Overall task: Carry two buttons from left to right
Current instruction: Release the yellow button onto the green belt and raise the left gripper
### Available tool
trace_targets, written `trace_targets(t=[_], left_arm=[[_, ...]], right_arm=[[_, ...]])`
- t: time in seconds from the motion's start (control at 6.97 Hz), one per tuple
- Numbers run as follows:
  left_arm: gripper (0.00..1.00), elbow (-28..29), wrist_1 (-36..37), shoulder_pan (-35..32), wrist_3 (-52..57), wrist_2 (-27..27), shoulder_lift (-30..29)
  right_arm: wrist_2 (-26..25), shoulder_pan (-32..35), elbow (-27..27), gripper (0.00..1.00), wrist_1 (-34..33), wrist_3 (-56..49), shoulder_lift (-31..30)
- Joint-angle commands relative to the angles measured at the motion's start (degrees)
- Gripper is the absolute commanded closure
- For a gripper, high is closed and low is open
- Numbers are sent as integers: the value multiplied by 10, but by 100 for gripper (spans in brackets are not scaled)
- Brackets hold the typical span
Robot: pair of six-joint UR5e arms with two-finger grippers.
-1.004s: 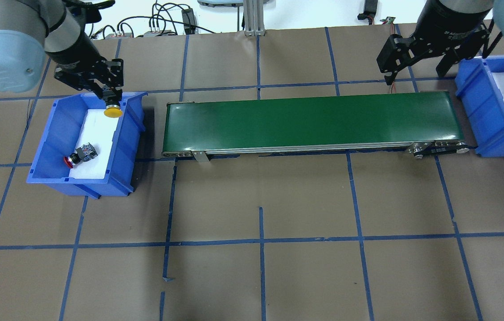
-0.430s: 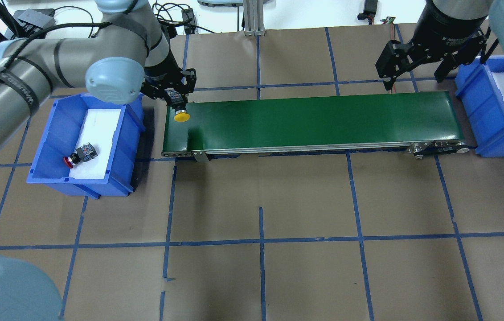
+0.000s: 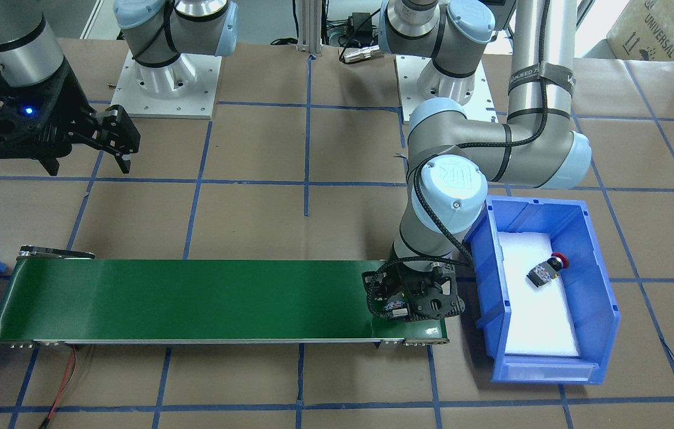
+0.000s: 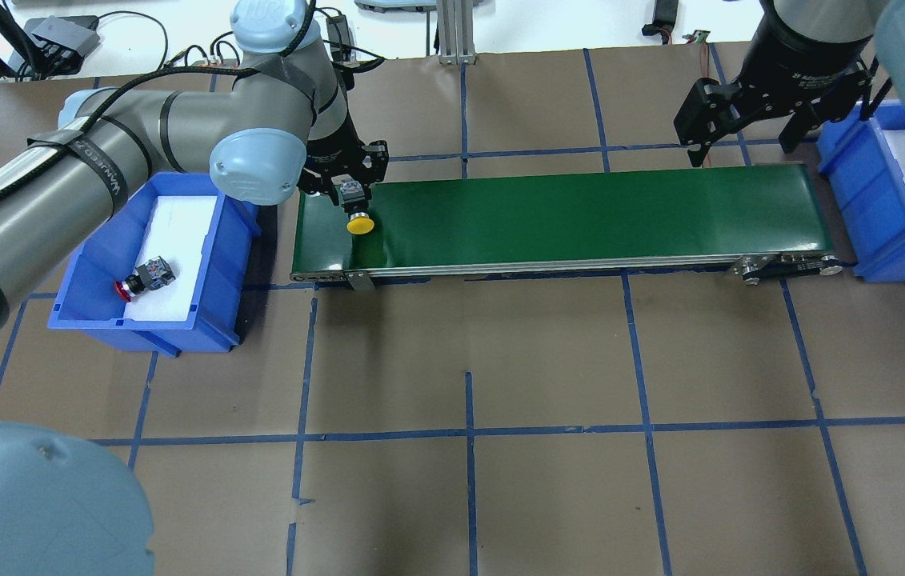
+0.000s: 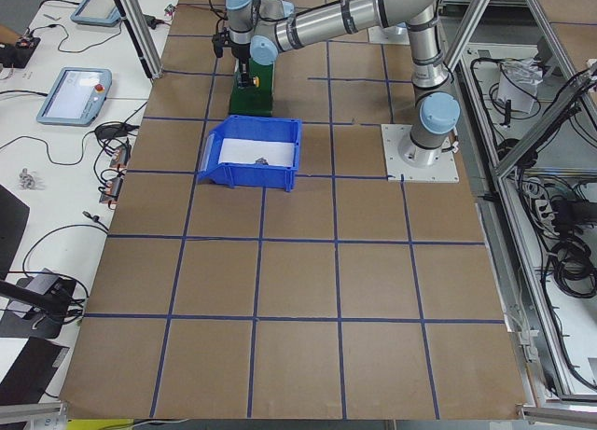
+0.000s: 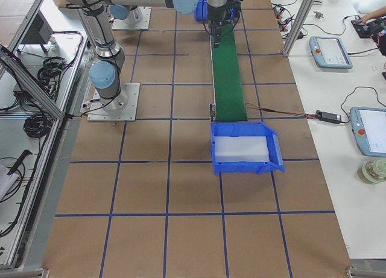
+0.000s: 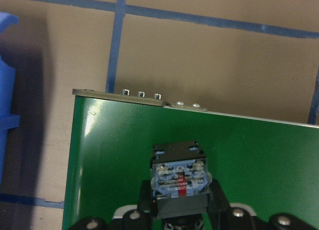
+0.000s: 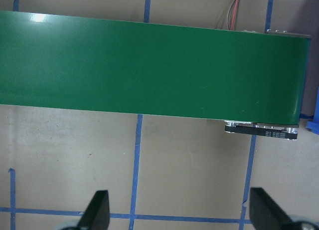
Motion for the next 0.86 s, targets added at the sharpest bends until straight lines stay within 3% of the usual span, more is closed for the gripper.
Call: trace_targets(t=[0.0,0.29,0.43,0.57,0.72], left_arm=[[0,-3,-2,0,0,0,1],[0,13,-38,11,71,7,17],[0,13,-53,29,141,58,19],[0,10,-54,69,192,58,22],[0,0,-60,105,203,25,48]], right_arm=[[0,0,0,0,1,1,2],[-1,-1,-2,0,1,2,4],[-2,-1,0,0,1,2,4],[-1,-5,-3,0,0,3,5],[-1,-6,-4,0,0,2,5]])
